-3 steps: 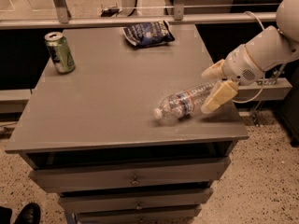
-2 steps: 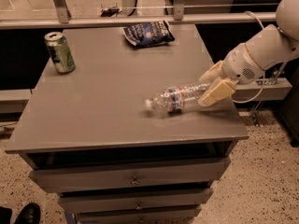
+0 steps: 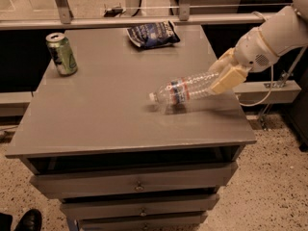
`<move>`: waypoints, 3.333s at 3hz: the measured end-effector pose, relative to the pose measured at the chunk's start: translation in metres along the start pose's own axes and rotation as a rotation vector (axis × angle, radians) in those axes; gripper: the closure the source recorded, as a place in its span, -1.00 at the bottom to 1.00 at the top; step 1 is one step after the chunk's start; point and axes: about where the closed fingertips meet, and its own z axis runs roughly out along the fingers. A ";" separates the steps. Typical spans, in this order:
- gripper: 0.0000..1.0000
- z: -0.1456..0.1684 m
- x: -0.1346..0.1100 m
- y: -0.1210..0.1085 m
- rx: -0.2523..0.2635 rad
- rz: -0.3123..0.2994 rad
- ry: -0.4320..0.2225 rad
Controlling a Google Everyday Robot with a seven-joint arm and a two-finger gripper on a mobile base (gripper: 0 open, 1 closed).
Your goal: Move water bottle near green can
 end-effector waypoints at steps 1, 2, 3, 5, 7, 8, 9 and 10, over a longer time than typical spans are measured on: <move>1.00 -0.025 -0.012 -0.014 0.058 -0.024 -0.004; 1.00 -0.025 -0.012 -0.014 0.058 -0.024 -0.004; 1.00 -0.002 -0.036 -0.043 0.064 -0.085 -0.078; 1.00 0.060 -0.127 -0.106 0.003 -0.273 -0.205; 1.00 0.083 -0.192 -0.126 0.031 -0.397 -0.257; 1.00 0.124 -0.211 -0.136 0.143 -0.405 -0.230; 1.00 0.157 -0.212 -0.120 0.133 -0.401 -0.226; 1.00 0.187 -0.211 -0.103 0.066 -0.395 -0.255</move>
Offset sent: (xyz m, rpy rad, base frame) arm 0.0076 -0.0073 0.0228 -0.0084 -0.0482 -0.0124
